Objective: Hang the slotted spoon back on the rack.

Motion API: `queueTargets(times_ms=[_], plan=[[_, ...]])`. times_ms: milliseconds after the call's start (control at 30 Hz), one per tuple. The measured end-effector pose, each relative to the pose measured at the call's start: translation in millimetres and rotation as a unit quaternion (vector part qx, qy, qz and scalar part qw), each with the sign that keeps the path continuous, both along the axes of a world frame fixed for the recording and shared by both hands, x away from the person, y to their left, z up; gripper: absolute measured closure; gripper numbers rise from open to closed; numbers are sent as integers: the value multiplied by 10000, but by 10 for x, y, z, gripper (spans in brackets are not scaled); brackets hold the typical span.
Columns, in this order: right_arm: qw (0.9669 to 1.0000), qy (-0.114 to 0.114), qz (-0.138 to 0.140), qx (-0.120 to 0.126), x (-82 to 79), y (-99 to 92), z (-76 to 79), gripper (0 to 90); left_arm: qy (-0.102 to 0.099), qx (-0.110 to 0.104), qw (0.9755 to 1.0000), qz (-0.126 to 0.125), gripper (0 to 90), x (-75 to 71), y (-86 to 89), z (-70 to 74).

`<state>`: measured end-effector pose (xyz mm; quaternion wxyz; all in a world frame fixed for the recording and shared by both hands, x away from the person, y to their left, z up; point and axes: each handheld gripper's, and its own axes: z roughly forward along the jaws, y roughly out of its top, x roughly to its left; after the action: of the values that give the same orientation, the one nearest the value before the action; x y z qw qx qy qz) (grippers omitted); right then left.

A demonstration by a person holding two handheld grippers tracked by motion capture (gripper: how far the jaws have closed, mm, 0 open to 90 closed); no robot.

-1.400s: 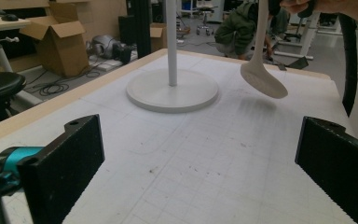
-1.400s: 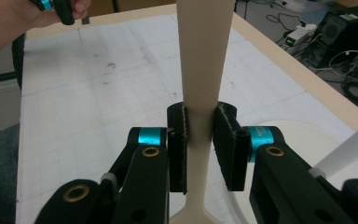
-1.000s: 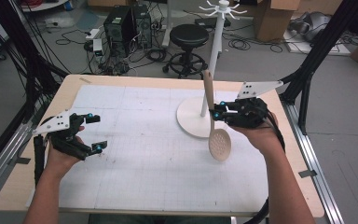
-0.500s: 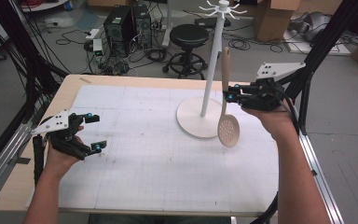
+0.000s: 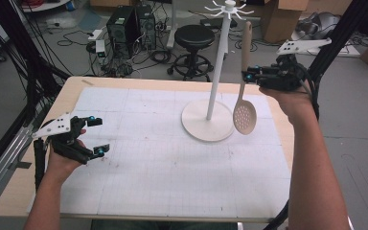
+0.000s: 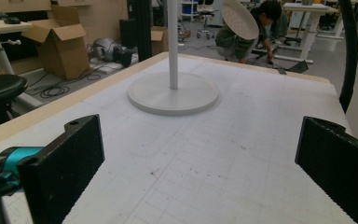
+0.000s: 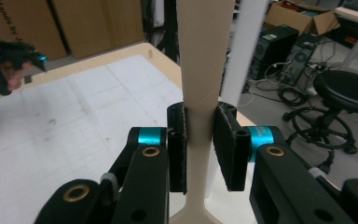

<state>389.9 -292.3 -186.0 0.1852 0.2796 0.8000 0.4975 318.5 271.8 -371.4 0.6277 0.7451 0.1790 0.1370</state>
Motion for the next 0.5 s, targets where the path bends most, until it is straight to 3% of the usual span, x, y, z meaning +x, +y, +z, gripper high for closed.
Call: queueTargets(times_ms=[267, 500], plan=[[9998, 75, -151, -131, 121, 13, 54, 758, -6, -42, 10000, 6, 17, -1, 11, 3], [9995, 138, -264, -54, 166, 5, 49, 758, -13, -40, 10000, 14, 17, -2, 16, 6]])
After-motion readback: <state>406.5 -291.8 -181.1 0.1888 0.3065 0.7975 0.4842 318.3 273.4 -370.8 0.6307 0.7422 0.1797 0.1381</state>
